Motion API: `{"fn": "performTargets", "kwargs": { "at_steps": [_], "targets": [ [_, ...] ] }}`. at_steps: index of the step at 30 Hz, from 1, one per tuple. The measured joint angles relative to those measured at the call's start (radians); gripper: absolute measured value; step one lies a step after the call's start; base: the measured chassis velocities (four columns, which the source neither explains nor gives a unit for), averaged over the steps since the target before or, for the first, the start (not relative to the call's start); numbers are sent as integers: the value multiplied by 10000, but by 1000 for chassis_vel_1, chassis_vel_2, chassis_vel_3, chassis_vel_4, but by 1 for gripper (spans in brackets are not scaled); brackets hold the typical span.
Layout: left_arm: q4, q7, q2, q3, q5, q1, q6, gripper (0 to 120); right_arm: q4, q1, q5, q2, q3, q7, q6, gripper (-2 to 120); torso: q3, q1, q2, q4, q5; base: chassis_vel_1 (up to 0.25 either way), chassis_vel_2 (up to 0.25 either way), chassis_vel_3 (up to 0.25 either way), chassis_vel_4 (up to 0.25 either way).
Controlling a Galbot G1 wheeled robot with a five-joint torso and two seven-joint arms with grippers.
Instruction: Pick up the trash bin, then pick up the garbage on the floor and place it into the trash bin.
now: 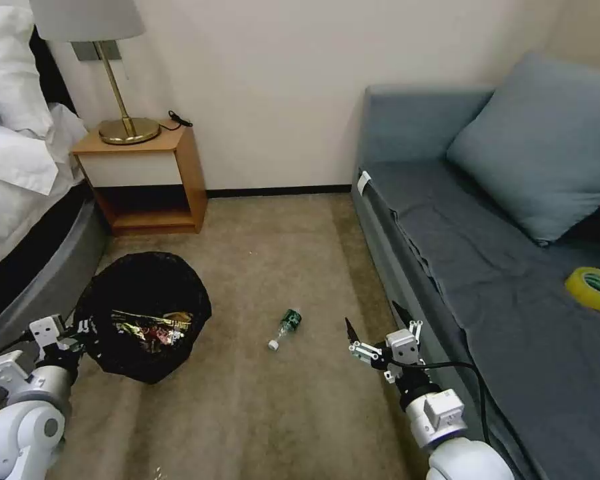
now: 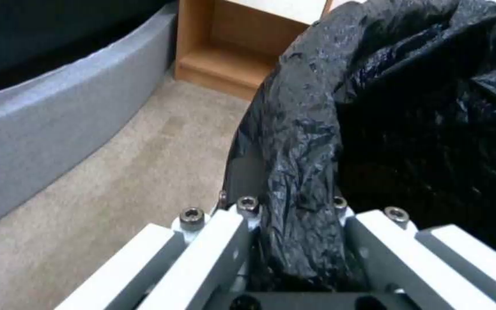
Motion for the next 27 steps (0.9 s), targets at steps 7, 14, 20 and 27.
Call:
{"fn": "performTargets", "kwargs": {
  "at_steps": [7,14,20,27],
  "targets": [
    [31,-1,29,-58,-18,-37,-6,4,-42,160,96,-91,-88,22,-18,100,0,0,0,-1,1,-128,119,126,-125],
    [47,-1,69,-140,-64,-33,-6,4,-119,356,212,-196,-221,36,-98,100,0,0,0,1,0,-132,150,147,-145],
    [62,3,87,-169,-92,-24,-6,4,-369,965,583,-478,-743,90,-179,100,0,0,0,-2,2,-144,129,136,-131],
    [-43,-29,20,29,-10,-60,-6,4,-951,2606,1966,-1199,-1962,224,-747,100,1,2,-1,2,-1,-110,99,98,-109]
  ]
}}
